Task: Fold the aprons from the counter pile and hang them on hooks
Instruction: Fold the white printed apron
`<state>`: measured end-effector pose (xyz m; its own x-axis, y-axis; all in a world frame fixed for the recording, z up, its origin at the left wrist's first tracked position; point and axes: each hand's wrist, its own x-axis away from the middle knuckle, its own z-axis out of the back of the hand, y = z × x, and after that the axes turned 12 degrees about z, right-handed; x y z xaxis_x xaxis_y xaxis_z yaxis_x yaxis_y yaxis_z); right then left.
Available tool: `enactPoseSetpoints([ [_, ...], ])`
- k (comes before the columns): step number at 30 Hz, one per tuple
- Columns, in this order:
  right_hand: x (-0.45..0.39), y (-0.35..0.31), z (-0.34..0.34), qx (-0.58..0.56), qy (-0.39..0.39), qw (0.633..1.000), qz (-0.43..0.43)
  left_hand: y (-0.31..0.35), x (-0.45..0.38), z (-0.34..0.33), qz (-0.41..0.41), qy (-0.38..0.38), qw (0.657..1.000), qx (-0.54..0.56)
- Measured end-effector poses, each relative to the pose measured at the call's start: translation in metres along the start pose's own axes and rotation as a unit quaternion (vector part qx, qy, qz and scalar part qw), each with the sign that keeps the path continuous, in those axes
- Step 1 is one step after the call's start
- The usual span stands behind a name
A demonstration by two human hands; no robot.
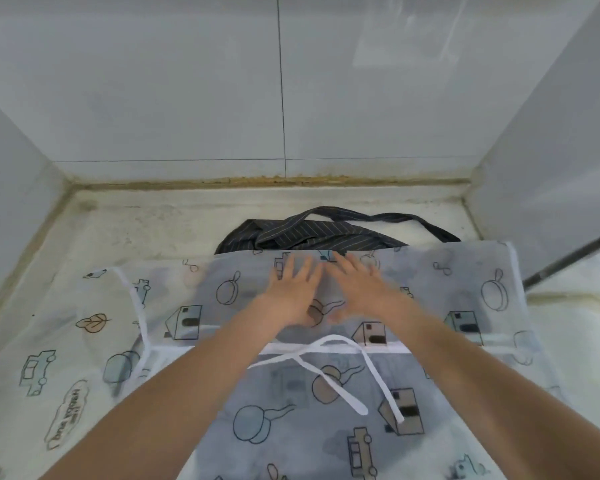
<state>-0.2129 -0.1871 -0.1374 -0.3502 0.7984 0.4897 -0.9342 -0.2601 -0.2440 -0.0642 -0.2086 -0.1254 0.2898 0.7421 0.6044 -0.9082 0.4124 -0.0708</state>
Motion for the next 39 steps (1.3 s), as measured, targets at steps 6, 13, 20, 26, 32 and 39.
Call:
enactPoseSetpoints([
  [6,0.022,0.062,-0.014,-0.025,-0.067,0.995,-0.071,0.006,-0.018,-0.008,0.065,-0.107,0.992,0.002],
  [13,0.050,0.123,0.004,-0.080,-0.080,0.978,-0.176,0.010,-0.021,-0.006,0.072,-0.120,0.990,-0.006],
  [20,0.018,0.019,0.014,-0.102,0.029,0.993,0.049,0.013,-0.023,-0.006,0.074,-0.111,0.991,-0.017],
  [26,-0.011,-0.022,-0.005,0.005,-0.080,0.997,-0.008,-0.029,-0.008,-0.035,0.069,-0.041,0.996,0.041],
  [32,-0.037,-0.041,-0.003,0.062,-0.128,0.986,-0.087,-0.168,0.034,-0.071,0.208,-0.042,0.974,0.073],
  [39,-0.067,-0.124,0.017,0.146,-0.083,0.986,-0.023,-0.176,0.032,-0.059,0.151,0.094,0.983,-0.044],
])
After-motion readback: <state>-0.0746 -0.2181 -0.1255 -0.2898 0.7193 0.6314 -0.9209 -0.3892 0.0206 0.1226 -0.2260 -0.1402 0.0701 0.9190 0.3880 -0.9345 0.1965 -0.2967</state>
